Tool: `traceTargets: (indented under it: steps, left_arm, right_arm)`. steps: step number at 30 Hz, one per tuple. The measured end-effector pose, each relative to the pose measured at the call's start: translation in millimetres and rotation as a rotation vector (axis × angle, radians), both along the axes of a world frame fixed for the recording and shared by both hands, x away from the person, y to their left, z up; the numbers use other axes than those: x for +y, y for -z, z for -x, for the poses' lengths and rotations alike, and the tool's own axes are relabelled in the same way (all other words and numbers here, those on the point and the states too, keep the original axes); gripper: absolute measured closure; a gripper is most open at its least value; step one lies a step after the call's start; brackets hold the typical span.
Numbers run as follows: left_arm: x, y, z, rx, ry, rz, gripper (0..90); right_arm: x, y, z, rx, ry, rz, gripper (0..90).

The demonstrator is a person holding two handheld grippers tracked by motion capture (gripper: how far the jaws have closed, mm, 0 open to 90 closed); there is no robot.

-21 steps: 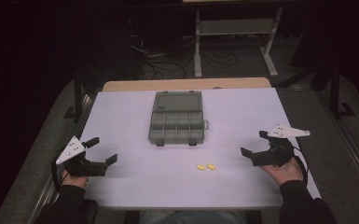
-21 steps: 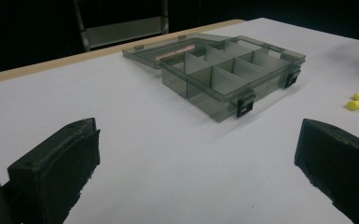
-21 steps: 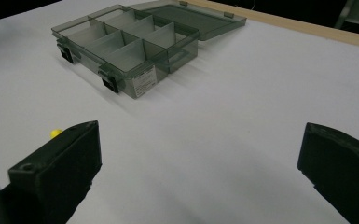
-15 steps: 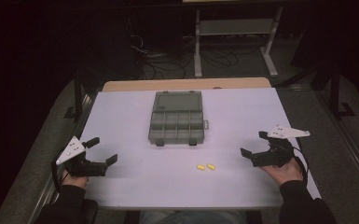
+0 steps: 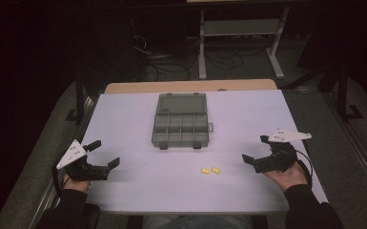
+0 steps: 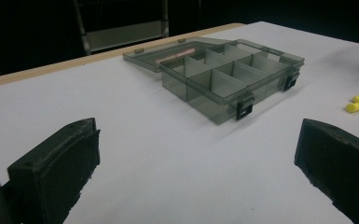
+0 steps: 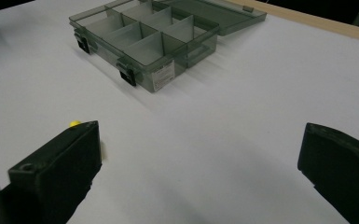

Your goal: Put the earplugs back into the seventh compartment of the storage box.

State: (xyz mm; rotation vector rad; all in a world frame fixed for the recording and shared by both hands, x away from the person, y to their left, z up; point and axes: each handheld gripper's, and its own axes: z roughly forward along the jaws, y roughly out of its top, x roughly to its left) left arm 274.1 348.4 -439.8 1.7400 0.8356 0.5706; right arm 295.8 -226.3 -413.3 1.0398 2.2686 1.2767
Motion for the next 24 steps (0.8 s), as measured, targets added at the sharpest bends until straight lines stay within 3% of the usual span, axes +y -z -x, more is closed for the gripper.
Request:
traceTargets:
  steps: [9, 24]
  left_arm:
    - [-0.7, 0.2, 0.3, 0.003, 0.002, -0.007, 0.0]
    - [-1.0, 0.8, 0.2, 0.009, 0.016, 0.001, 0.0]
  right_arm:
    - [7.0, -9.1, -1.3, 0.017, -0.026, 0.011, 0.0]
    - [33.7, -21.9, -12.1, 0.061, -0.112, 0.095, 0.0]
